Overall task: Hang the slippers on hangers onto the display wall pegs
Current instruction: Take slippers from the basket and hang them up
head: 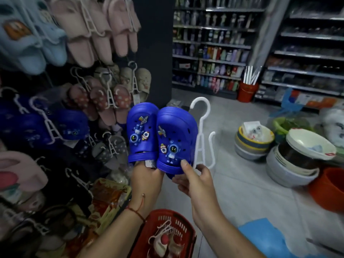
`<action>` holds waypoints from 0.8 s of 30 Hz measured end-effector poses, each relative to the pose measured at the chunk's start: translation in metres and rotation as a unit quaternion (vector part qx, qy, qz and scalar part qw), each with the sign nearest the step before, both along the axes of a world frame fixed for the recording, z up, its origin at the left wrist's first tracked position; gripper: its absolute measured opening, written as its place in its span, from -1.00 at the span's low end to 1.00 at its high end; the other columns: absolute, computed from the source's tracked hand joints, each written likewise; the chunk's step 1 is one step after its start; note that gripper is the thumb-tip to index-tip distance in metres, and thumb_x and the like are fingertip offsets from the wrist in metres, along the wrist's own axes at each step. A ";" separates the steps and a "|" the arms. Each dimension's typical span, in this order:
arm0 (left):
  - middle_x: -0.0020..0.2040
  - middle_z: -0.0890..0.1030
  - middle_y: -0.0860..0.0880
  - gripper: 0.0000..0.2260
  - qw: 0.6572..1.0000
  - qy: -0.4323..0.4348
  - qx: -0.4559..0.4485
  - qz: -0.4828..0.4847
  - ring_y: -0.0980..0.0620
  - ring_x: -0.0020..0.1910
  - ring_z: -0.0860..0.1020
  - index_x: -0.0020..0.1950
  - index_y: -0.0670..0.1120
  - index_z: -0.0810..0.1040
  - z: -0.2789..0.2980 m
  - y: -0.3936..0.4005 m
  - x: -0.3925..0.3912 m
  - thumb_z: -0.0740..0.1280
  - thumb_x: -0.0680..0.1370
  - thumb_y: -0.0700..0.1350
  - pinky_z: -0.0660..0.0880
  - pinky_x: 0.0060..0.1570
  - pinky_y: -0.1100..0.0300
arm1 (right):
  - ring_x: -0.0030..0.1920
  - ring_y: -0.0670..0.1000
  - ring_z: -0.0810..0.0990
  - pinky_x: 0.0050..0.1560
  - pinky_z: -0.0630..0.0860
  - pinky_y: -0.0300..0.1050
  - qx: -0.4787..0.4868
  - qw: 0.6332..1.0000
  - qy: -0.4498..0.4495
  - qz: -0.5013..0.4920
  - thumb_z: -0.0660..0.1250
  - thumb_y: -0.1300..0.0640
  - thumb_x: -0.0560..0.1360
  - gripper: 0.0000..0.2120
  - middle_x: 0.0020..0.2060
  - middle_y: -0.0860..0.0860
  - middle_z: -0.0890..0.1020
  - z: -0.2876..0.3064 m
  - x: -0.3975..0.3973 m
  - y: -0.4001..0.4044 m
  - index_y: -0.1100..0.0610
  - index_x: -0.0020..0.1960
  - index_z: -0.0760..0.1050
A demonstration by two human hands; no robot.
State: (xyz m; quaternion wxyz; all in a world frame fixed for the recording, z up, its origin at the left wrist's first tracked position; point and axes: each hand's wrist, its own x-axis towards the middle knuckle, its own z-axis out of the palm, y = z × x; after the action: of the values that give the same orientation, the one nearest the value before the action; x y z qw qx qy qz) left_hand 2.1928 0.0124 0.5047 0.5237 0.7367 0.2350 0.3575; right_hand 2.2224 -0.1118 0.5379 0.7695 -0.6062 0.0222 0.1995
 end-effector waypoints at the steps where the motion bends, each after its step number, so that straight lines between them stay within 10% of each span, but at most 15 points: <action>1: -0.08 0.69 0.16 -0.73 1.000 0.014 -0.001 0.014 0.12 -0.09 0.64 0.14 0.13 0.59 0.000 -0.004 -0.002 0.48 0.49 -0.11 0.59 -0.13 0.07 | -0.29 0.03 0.69 -0.20 0.56 -0.09 -0.012 1.000 -0.016 -0.001 0.31 0.00 0.62 -0.88 -0.32 0.10 0.71 0.002 -0.001 -0.006 0.01 0.04 0.40; 5: 0.00 0.70 -0.07 -0.71 0.995 0.079 -0.044 0.043 -0.17 0.05 0.66 0.08 0.01 0.63 0.000 -0.012 -0.008 0.33 0.41 0.04 0.61 0.06 -0.06 | -0.36 0.00 0.50 -0.31 0.42 -0.17 -0.060 0.997 -0.054 -0.014 0.14 0.04 0.69 -0.69 -0.49 -0.02 0.50 0.003 0.003 -0.027 0.14 -0.15 0.48; 8: -0.07 0.69 0.12 -0.80 0.997 0.075 -0.022 0.027 0.00 -0.05 0.65 0.02 0.16 0.58 0.010 -0.016 -0.016 0.34 0.43 0.13 0.58 -0.05 0.06 | -0.37 -0.15 0.51 -0.25 0.45 -0.25 -0.090 0.991 -0.095 -0.031 0.27 0.08 0.63 -0.67 -0.44 -0.09 0.58 0.006 0.007 -0.037 0.10 -0.29 0.55; 12: -0.29 0.65 0.17 -0.95 0.995 0.093 -0.044 0.007 0.04 -0.23 0.60 -0.10 0.05 0.60 0.023 -0.014 -0.021 0.43 0.49 -0.01 0.44 -0.25 0.17 | -0.25 -0.08 0.60 -0.11 0.56 -0.09 -0.079 0.990 -0.100 -0.063 0.43 0.08 0.54 -0.85 -0.25 0.06 0.72 0.009 0.007 -0.039 0.11 -0.15 0.72; 17: -0.23 0.68 0.21 -0.94 0.994 0.088 -0.060 -0.032 0.13 -0.22 0.62 -0.04 0.06 0.65 0.034 -0.006 -0.031 0.43 0.50 -0.06 0.47 -0.23 0.17 | -0.37 -0.08 0.55 -0.24 0.55 -0.10 -0.047 0.983 -0.122 -0.126 0.53 0.24 0.43 -0.74 -0.19 0.13 0.66 0.016 0.003 -0.034 0.23 -0.04 0.45; 24: -0.26 0.67 0.10 -0.93 0.991 0.123 -0.009 -0.056 0.04 -0.22 0.63 -0.10 0.06 0.62 0.043 0.025 -0.049 0.35 0.53 0.00 0.55 -0.15 0.07 | -0.36 -0.08 0.54 -0.31 0.47 -0.23 -0.152 0.971 -0.142 0.117 0.52 0.22 0.43 -0.66 -0.28 0.02 0.60 0.050 0.000 -0.033 0.10 0.18 0.55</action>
State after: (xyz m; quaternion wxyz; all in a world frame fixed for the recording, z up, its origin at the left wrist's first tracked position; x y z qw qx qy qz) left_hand 2.1441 0.0379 0.5479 0.5161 0.7827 0.2593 0.2319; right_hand 2.2221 -0.1452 0.5877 0.6351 -0.7366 -0.1283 0.1938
